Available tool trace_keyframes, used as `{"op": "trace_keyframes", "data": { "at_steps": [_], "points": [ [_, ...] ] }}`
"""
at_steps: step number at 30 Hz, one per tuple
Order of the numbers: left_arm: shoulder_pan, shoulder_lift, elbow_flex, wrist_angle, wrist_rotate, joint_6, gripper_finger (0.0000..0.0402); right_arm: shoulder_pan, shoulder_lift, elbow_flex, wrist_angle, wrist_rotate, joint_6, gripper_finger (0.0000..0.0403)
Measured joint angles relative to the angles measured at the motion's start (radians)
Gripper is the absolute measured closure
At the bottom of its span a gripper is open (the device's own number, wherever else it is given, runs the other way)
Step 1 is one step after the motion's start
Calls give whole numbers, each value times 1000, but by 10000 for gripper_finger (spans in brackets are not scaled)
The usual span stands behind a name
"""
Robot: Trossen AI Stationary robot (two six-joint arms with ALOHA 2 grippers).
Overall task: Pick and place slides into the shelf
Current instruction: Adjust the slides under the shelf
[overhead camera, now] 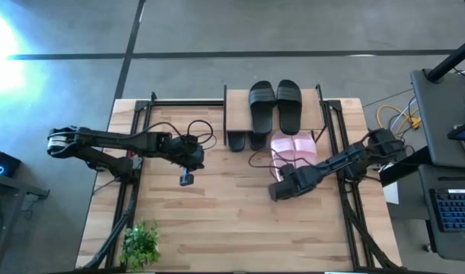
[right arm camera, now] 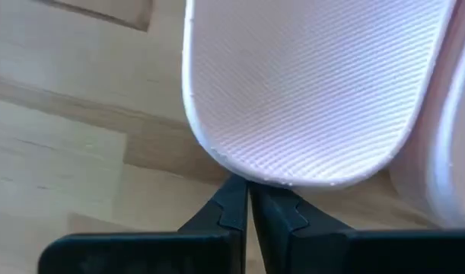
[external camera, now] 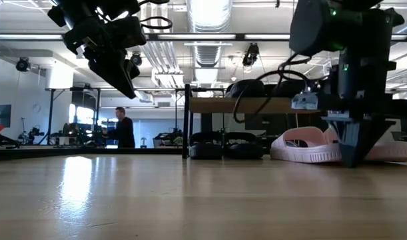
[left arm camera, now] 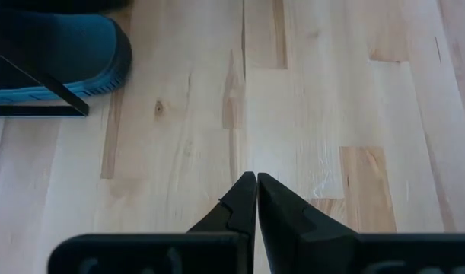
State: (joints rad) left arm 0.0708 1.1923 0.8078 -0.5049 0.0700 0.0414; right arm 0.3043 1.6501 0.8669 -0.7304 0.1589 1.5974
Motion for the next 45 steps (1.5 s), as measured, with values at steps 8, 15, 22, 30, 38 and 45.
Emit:
{"op": "trace_keyframes", "data": {
  "at_steps": [8,15,22,30,38,45],
  "points": [
    [0,0,0,-3,0,-7,402,-124,2,-13,-2,123,-126,390],
    [0,0,0,-2,0,-9,402,-303,1,18,23,235,-303,390],
    [0,0,0,-2,1,-35,402,-361,1,50,60,168,-492,390],
    [0,0,0,-2,0,-36,402,-132,-23,44,53,55,-369,390],
    [0,0,0,0,0,-31,402,159,-39,16,-117,77,141,390],
    [0,0,0,0,0,-29,402,242,-46,-60,-267,51,434,390]
  ]
}}
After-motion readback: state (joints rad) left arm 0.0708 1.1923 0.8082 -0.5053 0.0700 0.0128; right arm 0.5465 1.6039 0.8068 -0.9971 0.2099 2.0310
